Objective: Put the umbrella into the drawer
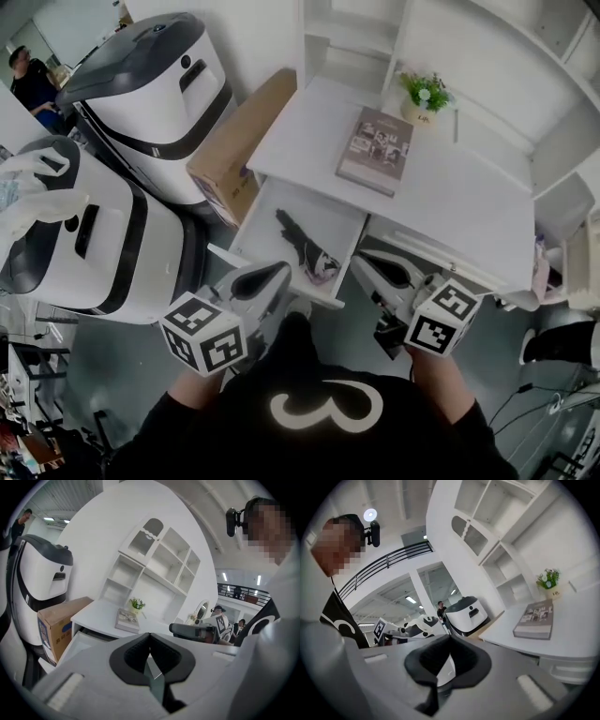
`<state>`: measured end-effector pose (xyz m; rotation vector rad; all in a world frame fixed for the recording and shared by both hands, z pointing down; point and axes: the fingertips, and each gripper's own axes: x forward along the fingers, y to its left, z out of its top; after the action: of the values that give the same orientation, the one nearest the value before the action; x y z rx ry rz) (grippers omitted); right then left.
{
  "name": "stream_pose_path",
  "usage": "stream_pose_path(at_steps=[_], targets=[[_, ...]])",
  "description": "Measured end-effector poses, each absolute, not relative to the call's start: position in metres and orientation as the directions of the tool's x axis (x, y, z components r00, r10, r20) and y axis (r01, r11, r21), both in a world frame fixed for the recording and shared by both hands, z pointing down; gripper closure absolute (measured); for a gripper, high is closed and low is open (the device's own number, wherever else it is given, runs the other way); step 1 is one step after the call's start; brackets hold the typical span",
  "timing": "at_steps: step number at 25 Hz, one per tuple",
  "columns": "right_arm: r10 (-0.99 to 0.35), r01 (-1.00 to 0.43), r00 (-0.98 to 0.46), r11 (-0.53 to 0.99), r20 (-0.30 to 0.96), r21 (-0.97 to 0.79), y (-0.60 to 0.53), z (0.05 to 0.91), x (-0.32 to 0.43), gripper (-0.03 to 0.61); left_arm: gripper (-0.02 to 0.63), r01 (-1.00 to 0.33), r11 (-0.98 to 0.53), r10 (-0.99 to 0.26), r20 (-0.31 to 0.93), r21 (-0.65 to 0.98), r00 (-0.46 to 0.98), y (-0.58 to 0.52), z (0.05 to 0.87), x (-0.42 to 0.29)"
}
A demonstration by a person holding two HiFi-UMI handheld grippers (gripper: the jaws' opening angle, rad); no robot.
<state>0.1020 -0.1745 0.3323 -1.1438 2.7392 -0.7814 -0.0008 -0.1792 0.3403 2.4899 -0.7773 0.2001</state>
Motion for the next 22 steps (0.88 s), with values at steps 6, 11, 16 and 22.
stream_pose_path(at_steps=[6, 11, 16, 22], targets=[[-0.678, -0.641, -0.731, 0.647, 0.072, -0.413, -0.12, 0.292, 0.111, 0.575, 0.607, -0.525, -0.76, -0.48, 0.213, 0.383, 0.851, -0.139, 0.305, 0.021], [-0.682, -0.645, -0.729, 0.654, 0.06, -0.396, -0.103, 0.282, 0.114, 0.575, 0.607, -0.513, -0.775, -0.476, 0.194, 0.368, 0.858, -0.123, 0.294, 0.029], [-0.677, -0.643, -0.733, 0.662, 0.061, -0.385, -0.102, 0.279, 0.111, 0.575, 0.607, -0.514, -0.777, -0.478, 0.191, 0.363, 0.857, -0.122, 0.289, 0.03], [-0.667, -0.631, -0.743, 0.669, 0.058, -0.394, -0.107, 0.281, 0.107, 0.575, 0.607, -0.513, -0.779, -0.474, 0.196, 0.361, 0.858, -0.127, 0.289, 0.031]])
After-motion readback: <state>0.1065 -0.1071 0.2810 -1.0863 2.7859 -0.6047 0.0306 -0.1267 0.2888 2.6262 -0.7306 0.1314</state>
